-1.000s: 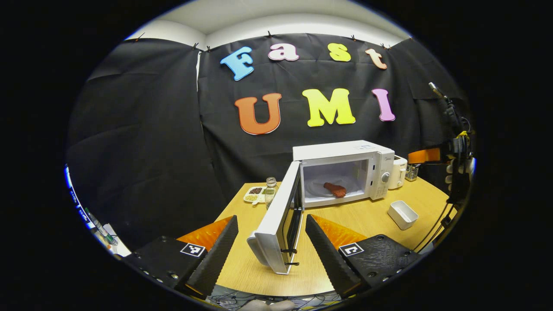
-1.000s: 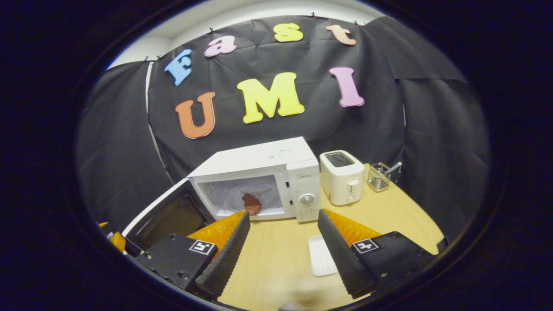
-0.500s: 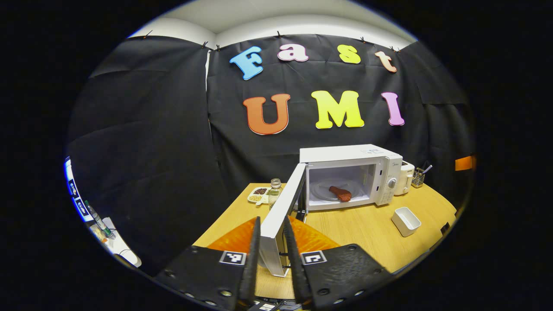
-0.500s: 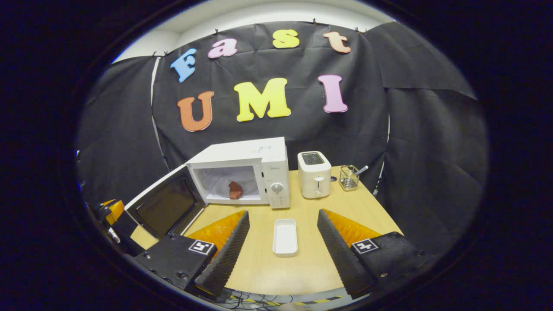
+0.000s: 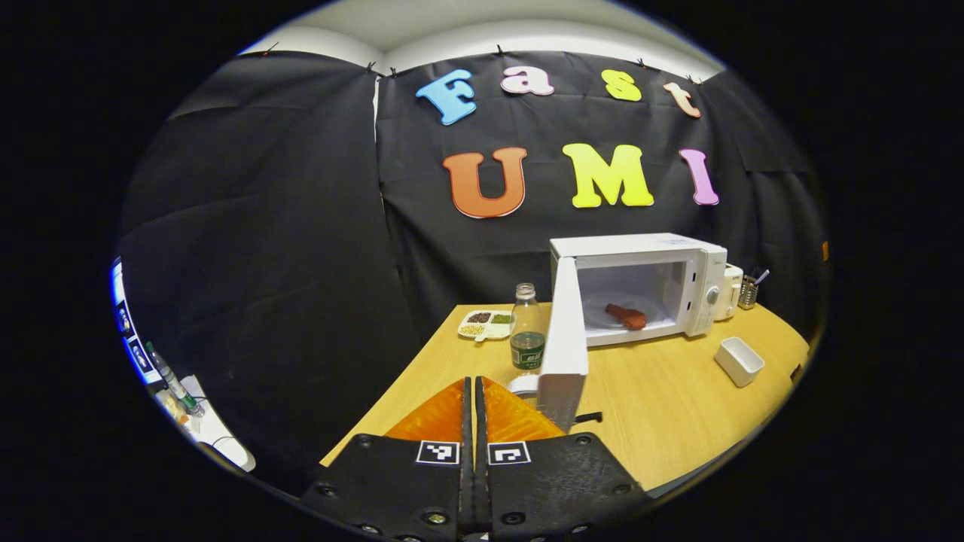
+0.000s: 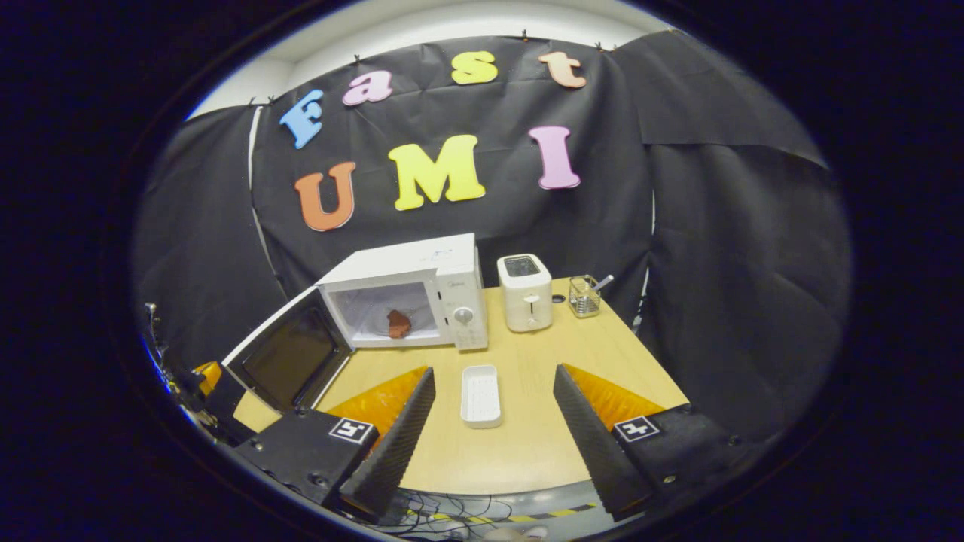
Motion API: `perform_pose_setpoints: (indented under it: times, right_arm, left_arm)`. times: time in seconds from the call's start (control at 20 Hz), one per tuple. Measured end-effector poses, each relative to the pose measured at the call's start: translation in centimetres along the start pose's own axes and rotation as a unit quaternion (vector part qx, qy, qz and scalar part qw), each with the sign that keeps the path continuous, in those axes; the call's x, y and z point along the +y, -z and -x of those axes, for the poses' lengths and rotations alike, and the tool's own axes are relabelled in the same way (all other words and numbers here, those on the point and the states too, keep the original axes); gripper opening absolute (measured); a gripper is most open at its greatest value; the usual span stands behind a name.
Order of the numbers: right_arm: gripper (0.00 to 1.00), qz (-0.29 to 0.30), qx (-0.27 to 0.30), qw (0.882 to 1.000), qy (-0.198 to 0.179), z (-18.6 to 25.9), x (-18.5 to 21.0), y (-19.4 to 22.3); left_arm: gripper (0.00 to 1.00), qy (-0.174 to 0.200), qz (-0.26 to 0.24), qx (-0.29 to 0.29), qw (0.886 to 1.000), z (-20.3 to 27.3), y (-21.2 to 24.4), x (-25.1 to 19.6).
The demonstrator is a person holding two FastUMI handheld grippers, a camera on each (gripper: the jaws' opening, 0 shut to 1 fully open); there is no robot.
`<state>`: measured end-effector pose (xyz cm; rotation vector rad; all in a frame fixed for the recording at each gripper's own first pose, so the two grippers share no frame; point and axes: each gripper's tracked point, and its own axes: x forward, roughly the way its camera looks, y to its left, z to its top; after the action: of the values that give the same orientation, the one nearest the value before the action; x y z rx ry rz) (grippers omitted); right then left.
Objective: Open the microwave oven with the left hand, put the food in, and close the microwave oven.
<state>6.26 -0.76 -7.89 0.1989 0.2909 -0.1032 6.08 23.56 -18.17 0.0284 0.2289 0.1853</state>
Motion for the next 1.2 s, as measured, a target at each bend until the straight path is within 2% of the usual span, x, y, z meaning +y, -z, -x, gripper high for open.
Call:
perform_pose_setpoints:
  times: [0.35,0.45,0.55,0.9,1.2]
  right_arm:
    - [1.00,-0.022,-0.002,0.999,0.037,3.3,2.6,1.1]
    - [1.00,-0.025,0.004,0.999,0.041,4.0,3.0,1.7]
    - [1.00,-0.026,0.002,0.998,0.049,5.2,2.7,2.6]
    - [1.00,-0.043,0.014,0.996,0.072,6.1,1.2,3.9]
    - [1.00,-0.054,0.027,0.994,0.095,6.2,-2.5,4.6]
  left_arm:
    - [0.00,0.059,-0.009,0.023,0.998,-3.8,3.3,-0.7]
    - [0.00,0.066,-0.007,0.024,0.998,-4.1,3.4,-1.1]
    - [0.00,0.089,-0.004,0.019,0.996,-4.1,3.4,-2.5]
    - [0.00,0.171,-0.012,0.019,0.985,-2.5,3.0,-9.8]
    - [0.00,0.233,-0.030,0.023,0.972,-2.4,2.4,-18.4]
